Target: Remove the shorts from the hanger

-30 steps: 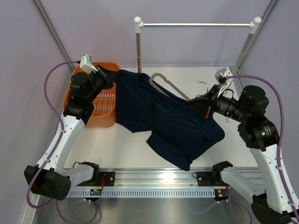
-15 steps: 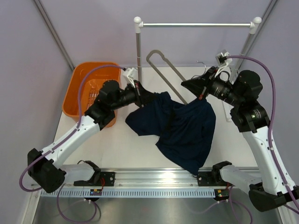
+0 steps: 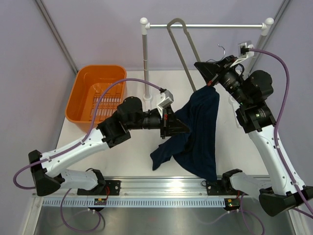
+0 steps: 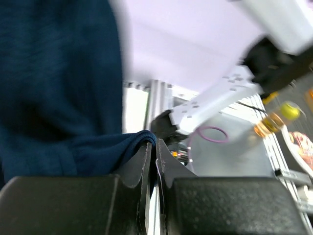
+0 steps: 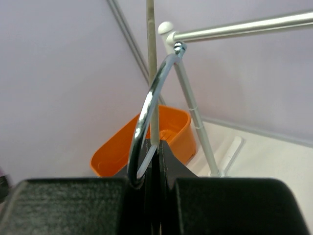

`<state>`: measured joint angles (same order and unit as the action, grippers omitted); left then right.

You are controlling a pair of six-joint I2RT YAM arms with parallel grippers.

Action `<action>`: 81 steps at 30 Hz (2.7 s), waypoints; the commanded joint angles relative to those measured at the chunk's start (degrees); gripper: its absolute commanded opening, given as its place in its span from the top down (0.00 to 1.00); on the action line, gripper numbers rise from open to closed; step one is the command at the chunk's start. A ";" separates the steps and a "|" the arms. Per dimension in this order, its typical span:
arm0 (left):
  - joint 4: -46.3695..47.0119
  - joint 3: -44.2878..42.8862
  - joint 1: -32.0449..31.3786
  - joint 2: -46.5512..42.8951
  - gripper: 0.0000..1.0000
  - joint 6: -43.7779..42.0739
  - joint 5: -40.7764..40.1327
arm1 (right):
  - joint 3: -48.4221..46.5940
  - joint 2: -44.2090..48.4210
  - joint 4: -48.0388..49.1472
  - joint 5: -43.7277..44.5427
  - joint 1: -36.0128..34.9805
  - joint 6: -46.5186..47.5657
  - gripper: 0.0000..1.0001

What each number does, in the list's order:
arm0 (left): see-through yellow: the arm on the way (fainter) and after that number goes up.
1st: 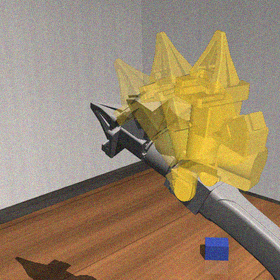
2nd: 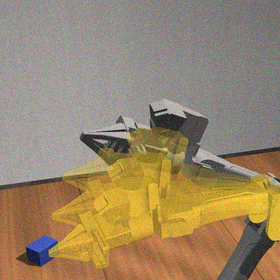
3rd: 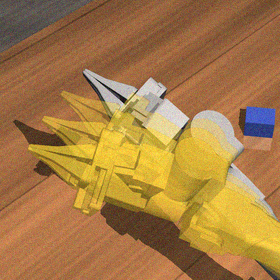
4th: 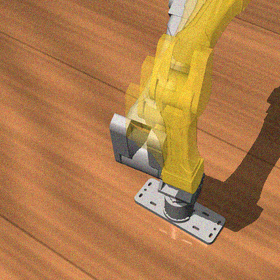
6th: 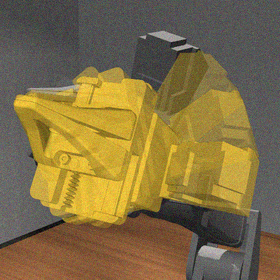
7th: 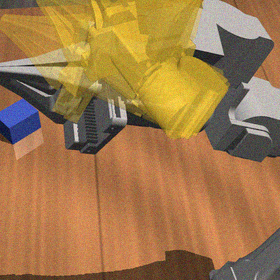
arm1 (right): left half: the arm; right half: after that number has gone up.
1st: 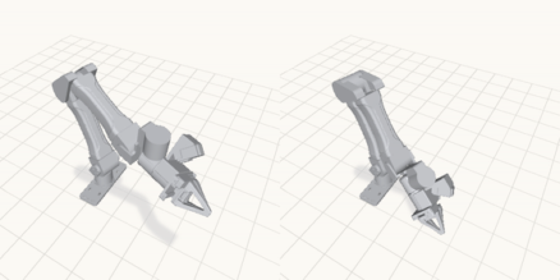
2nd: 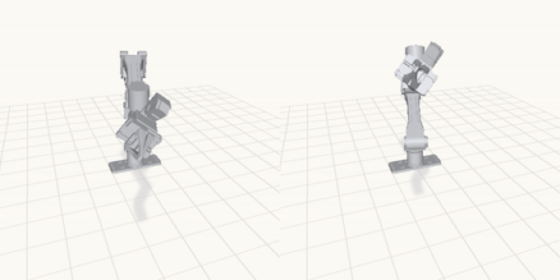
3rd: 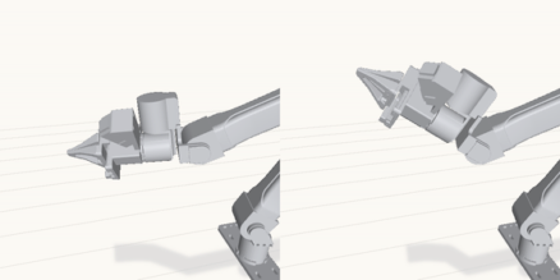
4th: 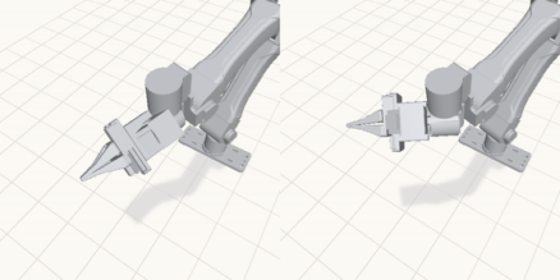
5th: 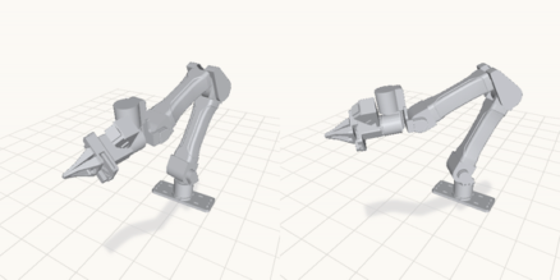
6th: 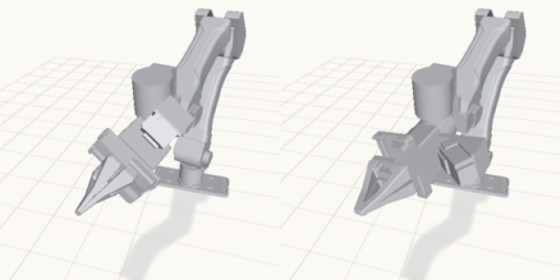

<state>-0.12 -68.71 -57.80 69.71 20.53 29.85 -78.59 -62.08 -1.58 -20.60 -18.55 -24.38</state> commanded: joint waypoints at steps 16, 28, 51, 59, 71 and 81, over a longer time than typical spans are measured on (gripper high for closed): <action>-10.59 -14.68 -3.81 -5.38 1.00 -11.91 -0.02 | -12.09 -3.21 7.57 20.34 -0.44 5.84 1.00; -26.33 -43.26 0.14 0.25 1.00 -18.34 -38.27 | -22.65 -6.29 -0.44 33.59 -0.44 4.88 1.00; 22.44 -62.76 13.91 18.08 1.00 -60.61 -60.08 | -16.08 -6.47 -7.91 26.49 -0.44 5.04 1.00; 35.96 -66.83 28.35 23.89 1.00 -56.75 -55.61 | -12.91 -5.95 -10.63 25.96 -0.35 10.23 1.00; 35.19 -64.10 47.94 23.98 1.00 -36.28 -54.54 | -9.39 -5.68 -11.51 23.50 -0.53 10.06 1.00; 35.18 -37.05 48.23 22.31 1.00 -27.74 -47.69 | -2.89 -4.36 -8.88 22.80 -0.44 8.03 1.00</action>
<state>30.92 -111.48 -8.40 92.60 -11.53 -23.22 -83.61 -67.13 -10.17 2.33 -18.74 -15.73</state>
